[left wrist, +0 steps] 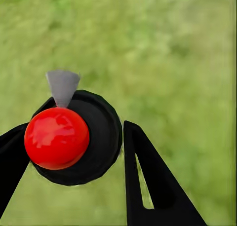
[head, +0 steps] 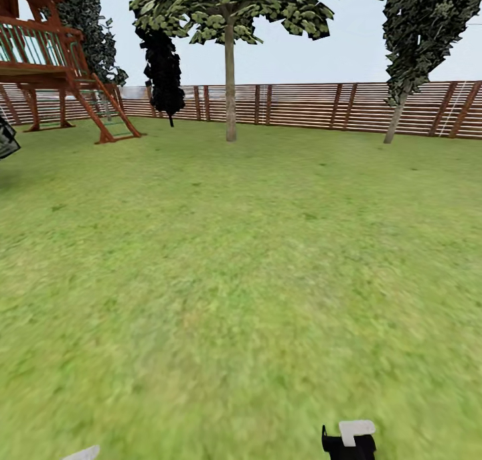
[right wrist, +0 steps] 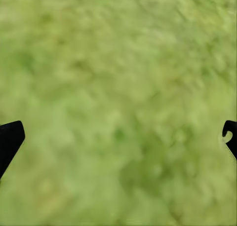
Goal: In the garden, pick up the pesticide atomizer on the floor and spray pesticide onto both trees until each tree trunk is fully covered.
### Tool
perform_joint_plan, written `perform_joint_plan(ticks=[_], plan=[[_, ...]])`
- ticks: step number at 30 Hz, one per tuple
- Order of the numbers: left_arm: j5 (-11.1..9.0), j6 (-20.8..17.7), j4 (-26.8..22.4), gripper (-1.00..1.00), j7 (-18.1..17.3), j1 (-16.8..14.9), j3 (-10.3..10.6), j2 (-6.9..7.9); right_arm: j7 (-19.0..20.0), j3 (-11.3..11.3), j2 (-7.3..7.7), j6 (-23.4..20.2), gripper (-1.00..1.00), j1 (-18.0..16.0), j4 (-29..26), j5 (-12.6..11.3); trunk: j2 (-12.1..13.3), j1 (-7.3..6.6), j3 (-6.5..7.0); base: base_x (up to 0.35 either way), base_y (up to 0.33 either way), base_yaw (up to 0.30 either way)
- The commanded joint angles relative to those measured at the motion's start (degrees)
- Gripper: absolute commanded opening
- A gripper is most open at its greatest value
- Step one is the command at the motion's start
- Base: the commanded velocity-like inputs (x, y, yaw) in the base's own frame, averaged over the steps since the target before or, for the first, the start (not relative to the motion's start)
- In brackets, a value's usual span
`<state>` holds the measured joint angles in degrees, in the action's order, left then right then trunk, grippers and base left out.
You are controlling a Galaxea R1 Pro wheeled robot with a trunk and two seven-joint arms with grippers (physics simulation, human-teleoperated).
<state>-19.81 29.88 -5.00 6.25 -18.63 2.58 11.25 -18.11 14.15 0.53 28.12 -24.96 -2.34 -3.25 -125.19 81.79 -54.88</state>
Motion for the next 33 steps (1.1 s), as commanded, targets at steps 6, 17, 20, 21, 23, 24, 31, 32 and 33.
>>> perform_joint_plan(ticks=[6, 17, 20, 21, 23, 24, 31, 32, 33], plan=[[0.02, 0.0, -0.01, -1.0, -0.01, 0.0, -0.01, 0.0, 0.0, 0.0, 0.0, 0.0, 1.0, 0.0, 0.01, 0.0, 0.0, 0.0, 0.0, 0.34, 0.0, 0.0], [0.04, -0.04, 0.05, -1.0, -0.01, 0.0, 0.04, 0.0, 0.0, 0.0, 0.0, 0.0, 1.0, 0.0, 0.04, 0.0, 0.0, 0.0, 0.0, 0.34, 0.0, 0.0], [0.04, -0.05, 0.03, -1.0, -0.01, 0.0, 0.02, 0.0, 0.0, 0.0, 0.0, 0.0, 1.0, 0.0, 0.03, 0.01, 0.0, 0.0, 0.0, 0.34, 0.0, 0.0], [0.04, -0.02, 0.03, -1.0, -0.01, 0.0, 0.0, 0.0, 0.0, 0.0, 0.0, 0.0, 1.0, 0.0, 0.03, 0.01, 0.0, 0.0, 0.0, 0.34, 0.0, 0.0], [0.04, 0.0, 0.06, -1.0, -0.01, 0.0, 0.04, 0.0, 0.0, 0.0, 0.0, 0.0, 1.0, 0.0, 0.04, 0.0, 0.0, 0.0, 0.0, 0.34, 0.0, 0.0], [0.04, 0.0, 0.06, -1.0, -0.01, 0.0, 0.05, 0.0, 0.0, 0.0, 0.0, 0.0, 1.0, 0.0, 0.05, 0.0, 0.0, 0.0, 0.0, 0.34, 0.0, 0.0], [0.04, 0.0, 0.03, -1.0, -0.01, 0.0, 0.02, 0.0, 0.0, 0.0, 0.18, 0.0, 1.0, 0.0, 0.0, 0.02, 0.0, 0.0, 0.0, 0.34, 0.0, 0.0], [0.04, 0.0, 0.02, -1.0, -0.01, 0.0, 0.04, 0.0, 0.0, 0.0, 0.18, 0.0, 1.0, 0.0, -0.01, 0.01, 0.0, 0.0, 0.0, 0.34, 0.0, 0.0], [0.04, 0.0, 0.01, -1.0, -0.01, 0.0, 0.03, 0.0, 0.0, 0.0, 0.18, 0.0, 1.0, 0.0, -0.01, 0.0, 0.0, 0.0, 0.0, 0.34, 0.0, 0.0]])
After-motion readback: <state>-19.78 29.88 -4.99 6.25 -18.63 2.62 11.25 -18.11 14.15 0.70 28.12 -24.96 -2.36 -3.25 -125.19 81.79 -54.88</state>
